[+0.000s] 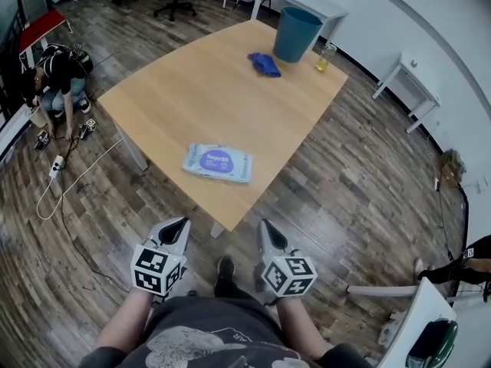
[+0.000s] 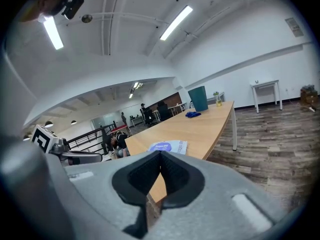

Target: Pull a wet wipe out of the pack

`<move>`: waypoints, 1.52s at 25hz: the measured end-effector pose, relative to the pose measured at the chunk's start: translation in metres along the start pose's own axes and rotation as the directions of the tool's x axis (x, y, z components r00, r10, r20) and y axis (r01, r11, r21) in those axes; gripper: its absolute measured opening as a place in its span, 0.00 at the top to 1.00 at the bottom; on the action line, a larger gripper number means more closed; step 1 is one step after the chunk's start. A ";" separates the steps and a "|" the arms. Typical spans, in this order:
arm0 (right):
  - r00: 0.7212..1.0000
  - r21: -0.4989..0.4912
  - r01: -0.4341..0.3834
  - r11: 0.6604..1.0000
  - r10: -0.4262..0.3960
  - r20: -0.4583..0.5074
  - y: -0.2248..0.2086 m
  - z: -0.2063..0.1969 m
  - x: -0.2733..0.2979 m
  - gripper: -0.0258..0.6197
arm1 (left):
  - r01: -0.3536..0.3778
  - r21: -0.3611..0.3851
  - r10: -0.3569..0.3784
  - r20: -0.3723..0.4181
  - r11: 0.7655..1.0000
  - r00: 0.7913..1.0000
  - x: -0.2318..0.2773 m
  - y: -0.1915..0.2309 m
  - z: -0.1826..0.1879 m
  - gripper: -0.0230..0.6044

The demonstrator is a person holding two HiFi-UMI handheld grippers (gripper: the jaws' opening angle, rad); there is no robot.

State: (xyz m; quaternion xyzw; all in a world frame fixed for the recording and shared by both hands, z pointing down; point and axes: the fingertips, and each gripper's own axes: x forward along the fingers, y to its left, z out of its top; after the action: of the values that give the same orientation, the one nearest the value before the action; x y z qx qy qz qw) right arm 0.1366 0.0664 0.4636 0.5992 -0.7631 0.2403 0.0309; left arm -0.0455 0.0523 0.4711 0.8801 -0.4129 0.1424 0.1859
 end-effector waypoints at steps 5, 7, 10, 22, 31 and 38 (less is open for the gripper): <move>1.000 -0.006 -0.021 1.000 0.021 -0.009 -0.032 0.019 0.023 0.97 | -0.025 0.009 0.026 -0.017 1.000 1.000 0.030 -0.002 0.010 0.93; 0.999 -0.009 -0.034 0.999 0.034 -0.012 -0.041 0.025 0.031 0.97 | -0.046 0.005 0.046 -0.022 0.999 0.999 0.038 0.001 0.012 0.93; 0.998 -0.013 -0.056 0.998 0.056 -0.018 -0.050 0.031 0.042 0.97 | -0.075 0.004 0.075 -0.032 0.997 0.997 0.048 0.005 0.014 0.93; 0.990 -0.035 -0.129 0.991 0.127 -0.068 -0.076 0.040 0.071 0.97 | -0.190 -0.021 0.190 -0.013 0.982 0.982 0.076 0.018 0.030 0.93; 0.981 -0.073 -0.167 0.983 0.159 -0.107 -0.055 0.037 0.101 0.97 | -0.182 -0.023 0.181 -0.052 0.983 0.982 0.097 0.048 0.031 0.93; 0.982 -0.117 -0.160 0.980 0.146 -0.122 -0.039 0.041 0.133 0.97 | -0.109 0.048 0.115 -0.161 0.993 0.980 0.136 0.078 0.023 0.93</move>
State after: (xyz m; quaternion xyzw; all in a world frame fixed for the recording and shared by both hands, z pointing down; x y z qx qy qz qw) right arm 0.1451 -0.0760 0.4850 0.5210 -0.8176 0.2269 0.0933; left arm -0.0195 -0.0957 0.5218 0.8444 -0.4423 0.2324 0.1934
